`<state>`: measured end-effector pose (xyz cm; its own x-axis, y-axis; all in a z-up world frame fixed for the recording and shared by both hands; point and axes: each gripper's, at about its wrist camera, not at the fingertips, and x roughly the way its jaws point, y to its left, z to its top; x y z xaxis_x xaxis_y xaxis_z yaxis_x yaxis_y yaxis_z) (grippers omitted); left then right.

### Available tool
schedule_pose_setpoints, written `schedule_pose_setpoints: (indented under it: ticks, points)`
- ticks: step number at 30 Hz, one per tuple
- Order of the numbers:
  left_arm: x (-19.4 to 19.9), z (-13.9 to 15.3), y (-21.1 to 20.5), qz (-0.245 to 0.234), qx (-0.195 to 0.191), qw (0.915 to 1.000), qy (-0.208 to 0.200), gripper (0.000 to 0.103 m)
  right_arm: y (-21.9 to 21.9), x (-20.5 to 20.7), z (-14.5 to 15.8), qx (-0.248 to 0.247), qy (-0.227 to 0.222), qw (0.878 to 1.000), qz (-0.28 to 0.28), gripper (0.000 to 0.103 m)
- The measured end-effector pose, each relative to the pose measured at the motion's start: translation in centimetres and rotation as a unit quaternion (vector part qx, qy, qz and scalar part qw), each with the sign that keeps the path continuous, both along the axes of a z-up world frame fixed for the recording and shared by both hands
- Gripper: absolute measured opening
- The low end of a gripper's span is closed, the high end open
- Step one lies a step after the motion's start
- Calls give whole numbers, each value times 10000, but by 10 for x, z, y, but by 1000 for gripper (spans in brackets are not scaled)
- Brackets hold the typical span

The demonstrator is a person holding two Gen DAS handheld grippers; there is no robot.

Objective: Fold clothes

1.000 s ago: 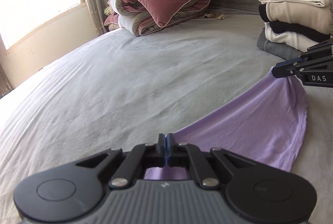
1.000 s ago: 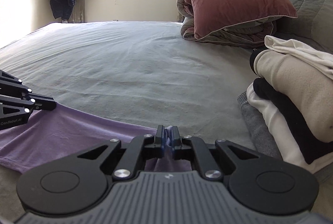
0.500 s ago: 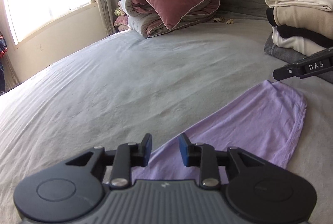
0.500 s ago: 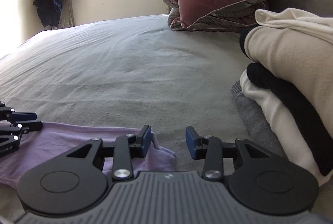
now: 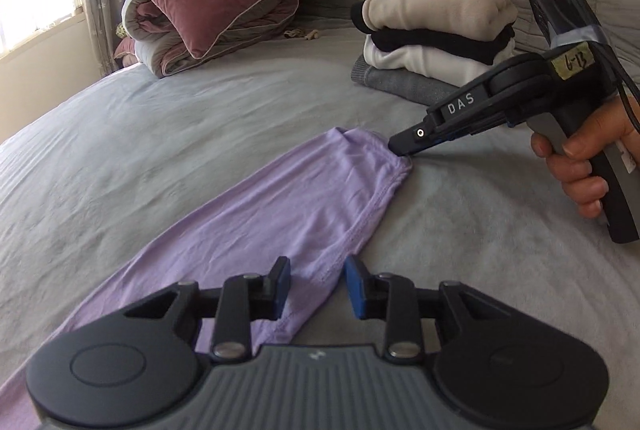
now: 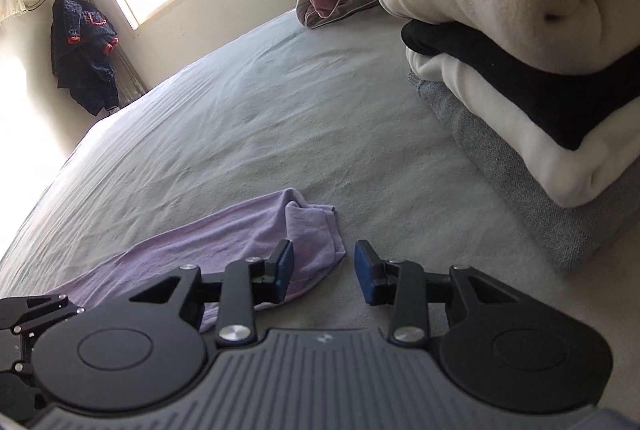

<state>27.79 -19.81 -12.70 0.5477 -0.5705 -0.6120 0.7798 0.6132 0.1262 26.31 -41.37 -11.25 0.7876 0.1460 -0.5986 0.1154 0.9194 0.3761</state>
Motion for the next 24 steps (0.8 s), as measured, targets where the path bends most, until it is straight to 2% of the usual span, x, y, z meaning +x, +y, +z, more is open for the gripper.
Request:
schedule_pose_setpoints:
  ticks: [1, 2, 6, 9, 10, 11, 12, 13, 14, 15, 20, 24]
  points:
    - [1, 1, -2, -4, 13, 10000, 57, 23, 0, -1, 0, -66, 8, 10000, -10, 2]
    - [3, 2, -5, -9, 26, 9999, 120, 3, 1, -2, 0, -131, 15, 9999, -19, 2]
    - [0, 11, -9, -563, 33, 9976, 394, 1, 2, -6, 1, -393, 46, 9992, -57, 2]
    - [7, 13, -12, -702, 154, 9956, 594, 8, 3, -10, 1, -590, 69, 9982, -86, 4]
    - [12, 15, -12, -662, 95, 9952, 712, 20, 4, -11, 1, -655, 76, 9978, -95, 12]
    - [18, 18, -13, -621, 33, 9946, 831, 37, 2, -12, 0, -620, 57, 9980, -103, 16]
    - [24, 20, -13, -550, -60, 9946, 873, 43, -2, -13, -2, -470, 2, 9989, -89, 20]
    - [30, 23, -16, -491, -119, 9947, 900, 46, -5, -14, -4, -343, -65, 9994, -34, 34]
    - [37, 26, -19, -432, -177, 9946, 925, 46, -7, -14, -4, -294, -132, 9995, 43, 49]
    - [43, 28, -23, -387, -216, 9943, 966, 46, -6, -14, -4, -314, -188, 9993, 119, 51]
    - [89, 32, -65, -167, -369, 9904, 1318, 46, -3, -16, -12, -508, -472, 9971, 319, 50]
    - [128, 33, -96, -217, -328, 9827, 1808, 47, -15, -21, -20, -104, -675, 9973, 273, 49]
